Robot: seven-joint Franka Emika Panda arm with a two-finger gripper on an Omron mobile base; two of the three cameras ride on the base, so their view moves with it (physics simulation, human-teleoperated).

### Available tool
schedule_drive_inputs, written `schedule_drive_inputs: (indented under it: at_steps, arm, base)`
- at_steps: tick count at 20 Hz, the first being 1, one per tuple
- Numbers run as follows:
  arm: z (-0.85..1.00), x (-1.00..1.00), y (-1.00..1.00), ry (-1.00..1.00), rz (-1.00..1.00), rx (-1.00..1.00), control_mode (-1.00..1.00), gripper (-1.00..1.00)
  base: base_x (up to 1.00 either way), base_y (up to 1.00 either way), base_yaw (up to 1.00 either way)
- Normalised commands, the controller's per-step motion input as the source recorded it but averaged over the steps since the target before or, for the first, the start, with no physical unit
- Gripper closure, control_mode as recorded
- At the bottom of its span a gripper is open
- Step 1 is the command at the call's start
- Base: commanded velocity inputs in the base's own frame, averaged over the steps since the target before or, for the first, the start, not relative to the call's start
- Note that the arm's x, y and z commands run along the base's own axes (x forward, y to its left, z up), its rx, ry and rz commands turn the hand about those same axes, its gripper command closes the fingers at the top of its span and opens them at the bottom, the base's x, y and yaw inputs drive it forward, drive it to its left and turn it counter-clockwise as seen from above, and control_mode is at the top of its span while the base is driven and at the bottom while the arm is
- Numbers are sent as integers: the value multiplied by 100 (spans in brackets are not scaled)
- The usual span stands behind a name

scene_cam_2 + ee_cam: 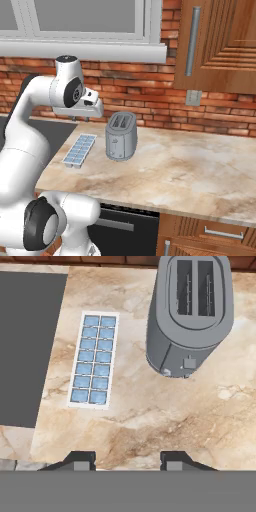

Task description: The ice cube tray has been filled with water. Take the tray and place it in the freezer to make ice. Close the freezer door after placing the tray.

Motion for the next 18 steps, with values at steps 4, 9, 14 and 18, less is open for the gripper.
schedule_drive_inputs:
  at_steps: [4, 9, 14, 18]
  arm:
    - [0, -9, 16, -2, 0, -3, -100, -100]
    - [-17, -30, 21, -4, 0, -2, -100, -100]
    - [-23, -29, 9, 0, 0, 0, -100, -100]
    - [-17, -11, 0, 0, 0, 0, -100, -100]
  base:
    - [0, 0, 0]
    - [0, 0, 0]
    - [0, 0, 0]
    - [0, 0, 0]
